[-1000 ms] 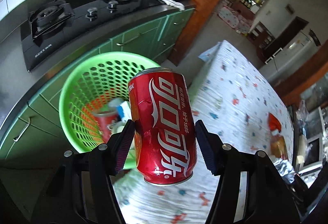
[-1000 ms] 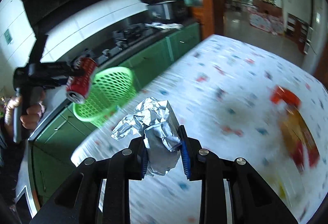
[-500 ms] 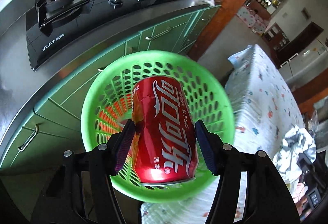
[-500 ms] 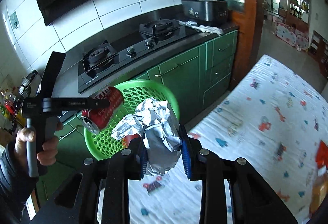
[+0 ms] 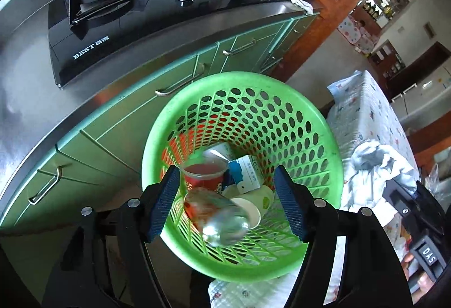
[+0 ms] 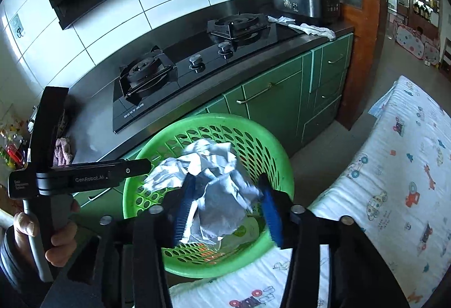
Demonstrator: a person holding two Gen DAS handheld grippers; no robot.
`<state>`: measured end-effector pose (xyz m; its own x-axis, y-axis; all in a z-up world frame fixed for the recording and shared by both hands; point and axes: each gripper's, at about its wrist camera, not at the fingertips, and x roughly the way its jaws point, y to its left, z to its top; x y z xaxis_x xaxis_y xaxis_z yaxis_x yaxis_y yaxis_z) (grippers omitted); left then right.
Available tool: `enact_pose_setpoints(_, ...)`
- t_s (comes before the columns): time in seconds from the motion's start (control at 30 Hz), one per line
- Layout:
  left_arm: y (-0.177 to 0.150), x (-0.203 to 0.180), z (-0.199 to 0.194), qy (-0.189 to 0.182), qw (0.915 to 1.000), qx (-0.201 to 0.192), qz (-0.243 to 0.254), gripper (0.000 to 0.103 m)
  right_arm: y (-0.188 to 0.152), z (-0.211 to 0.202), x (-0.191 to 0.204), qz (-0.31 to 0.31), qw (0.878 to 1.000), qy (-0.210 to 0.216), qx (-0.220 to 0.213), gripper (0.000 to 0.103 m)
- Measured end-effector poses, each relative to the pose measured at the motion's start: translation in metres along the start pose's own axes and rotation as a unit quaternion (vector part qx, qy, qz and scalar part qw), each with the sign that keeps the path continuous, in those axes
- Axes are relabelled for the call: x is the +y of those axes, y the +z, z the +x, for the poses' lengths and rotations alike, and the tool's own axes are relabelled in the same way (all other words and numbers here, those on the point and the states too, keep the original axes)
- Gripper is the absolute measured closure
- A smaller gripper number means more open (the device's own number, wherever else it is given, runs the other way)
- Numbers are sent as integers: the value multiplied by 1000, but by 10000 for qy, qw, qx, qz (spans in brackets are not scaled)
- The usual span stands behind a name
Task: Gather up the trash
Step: 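Carry the can and foil over the green basket and release both, then move both tools back toward the table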
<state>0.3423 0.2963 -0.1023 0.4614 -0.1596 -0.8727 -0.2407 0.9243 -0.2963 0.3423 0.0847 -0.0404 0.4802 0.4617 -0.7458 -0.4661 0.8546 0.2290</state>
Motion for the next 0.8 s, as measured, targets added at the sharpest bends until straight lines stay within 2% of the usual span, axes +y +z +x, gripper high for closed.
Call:
enact_pose_setpoints(0.03, 0, 1, -2, -3, 10000, -24, -3, 34, 0, 0, 1, -25, 10000, -9, -1, 53)
enact_pose_setpoints(0.17, -1, 4, -9, -8, 10000, -93, -36, 34, -2, -5, 1, -12, 10000, -4, -56, 40)
enact_pose_setpoints(0.33, -6, 3, -15, 33, 9999, -143, -38, 34, -3, -14, 0, 38, 9999, -23, -129, 35)
enact_pose_setpoints(0.63, -21, -7, -29, 52, 9997, -215, 81, 34, -14, -39, -6, 39, 9996, -122, -240, 31)
enact_pose_setpoints(0.8, -33, -22, -38, -63, 9993, -299, 211, 34, -35, -71, -25, 114, 9988, -329, -357, 29)
